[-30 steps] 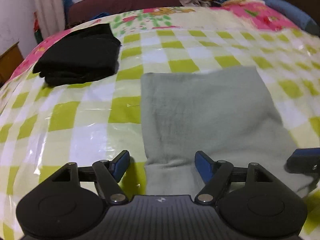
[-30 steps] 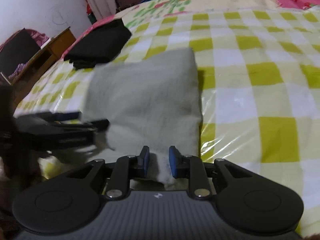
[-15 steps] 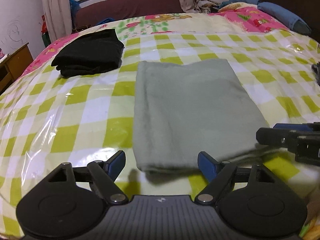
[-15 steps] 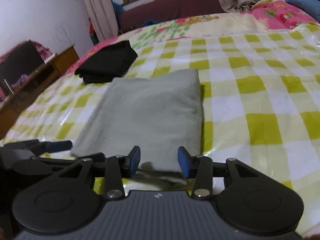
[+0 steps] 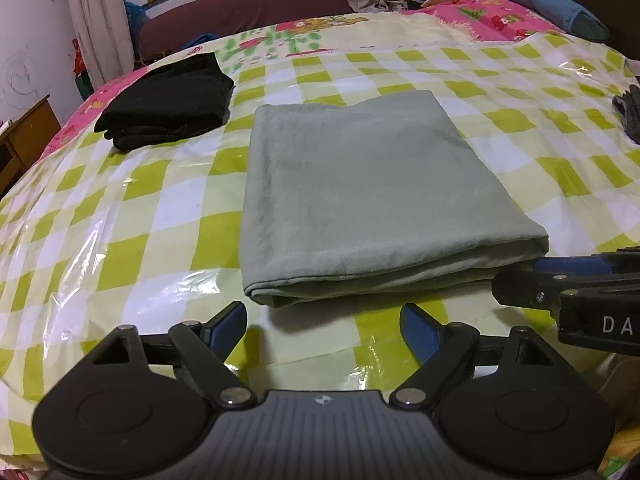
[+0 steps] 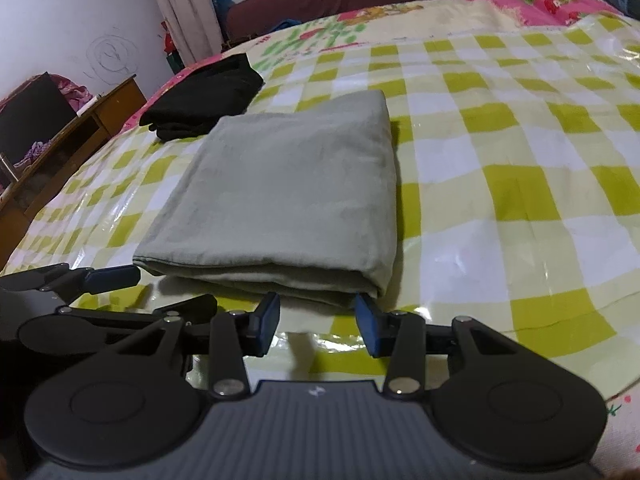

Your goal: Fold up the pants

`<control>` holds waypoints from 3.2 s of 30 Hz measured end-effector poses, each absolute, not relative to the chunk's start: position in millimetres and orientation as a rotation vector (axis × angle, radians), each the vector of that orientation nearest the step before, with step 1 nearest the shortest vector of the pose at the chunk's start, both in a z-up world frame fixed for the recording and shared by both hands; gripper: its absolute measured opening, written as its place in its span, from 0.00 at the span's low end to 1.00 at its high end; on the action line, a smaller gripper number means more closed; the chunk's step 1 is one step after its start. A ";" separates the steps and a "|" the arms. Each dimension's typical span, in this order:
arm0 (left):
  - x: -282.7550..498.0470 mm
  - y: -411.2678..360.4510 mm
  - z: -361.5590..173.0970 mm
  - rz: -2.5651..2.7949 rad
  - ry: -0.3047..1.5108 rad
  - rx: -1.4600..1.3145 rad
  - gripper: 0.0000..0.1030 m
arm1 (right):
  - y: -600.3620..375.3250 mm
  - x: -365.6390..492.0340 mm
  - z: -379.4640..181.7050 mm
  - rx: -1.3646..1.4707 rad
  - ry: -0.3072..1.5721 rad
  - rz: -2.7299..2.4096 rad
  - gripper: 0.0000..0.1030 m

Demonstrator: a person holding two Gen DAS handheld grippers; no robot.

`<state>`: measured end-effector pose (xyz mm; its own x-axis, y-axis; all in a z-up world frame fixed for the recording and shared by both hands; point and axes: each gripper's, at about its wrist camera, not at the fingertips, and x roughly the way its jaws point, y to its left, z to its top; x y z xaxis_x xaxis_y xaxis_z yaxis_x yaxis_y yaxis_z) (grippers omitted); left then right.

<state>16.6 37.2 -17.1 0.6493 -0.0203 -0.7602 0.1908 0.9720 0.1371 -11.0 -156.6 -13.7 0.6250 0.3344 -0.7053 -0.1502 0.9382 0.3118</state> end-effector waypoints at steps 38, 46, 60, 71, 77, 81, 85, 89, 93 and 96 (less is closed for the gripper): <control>15.8 41.7 -18.3 -0.107 0.883 0.172 0.99 | -151.3 -13.2 -14.7 0.189 0.849 0.280 0.50; 16.5 42.8 -18.4 -0.109 0.883 0.168 0.99 | -149.0 -13.3 -16.3 0.176 0.860 0.280 0.50; 17.0 43.2 -18.8 -0.110 0.887 0.165 1.00 | -148.3 -12.6 -18.2 0.168 0.867 0.281 0.51; 16.8 43.3 -21.1 -0.109 0.887 0.170 1.00 | -148.3 -12.7 -19.2 0.169 0.870 0.281 0.51; 16.8 43.0 -21.8 -0.109 0.888 0.171 1.00 | -148.4 -12.7 -20.0 0.169 0.871 0.281 0.51; 16.9 42.8 -21.7 -0.109 0.887 0.173 1.00 | -148.5 -12.7 -20.1 0.169 0.871 0.281 0.51; 17.1 42.8 -23.0 -0.109 0.888 0.175 1.00 | -148.4 -12.6 -20.0 0.168 0.871 0.281 0.51; 17.5 43.1 -24.3 -0.109 0.890 0.178 1.00 | -148.1 -12.7 -19.9 0.168 0.872 0.281 0.51; 17.2 42.4 -24.4 -0.106 0.888 0.186 1.00 | -147.9 -12.6 -19.8 0.167 0.873 0.280 0.51; 16.8 42.4 -24.7 -0.104 0.888 0.190 1.00 | -148.1 -13.1 -22.0 0.166 0.874 0.281 0.51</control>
<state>16.8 42.4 -24.7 0.6273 -0.0117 -0.7787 0.1690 0.9781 0.1214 -13.1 -148.1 -22.0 0.6082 0.3092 -0.7311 -0.1740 0.9505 0.2573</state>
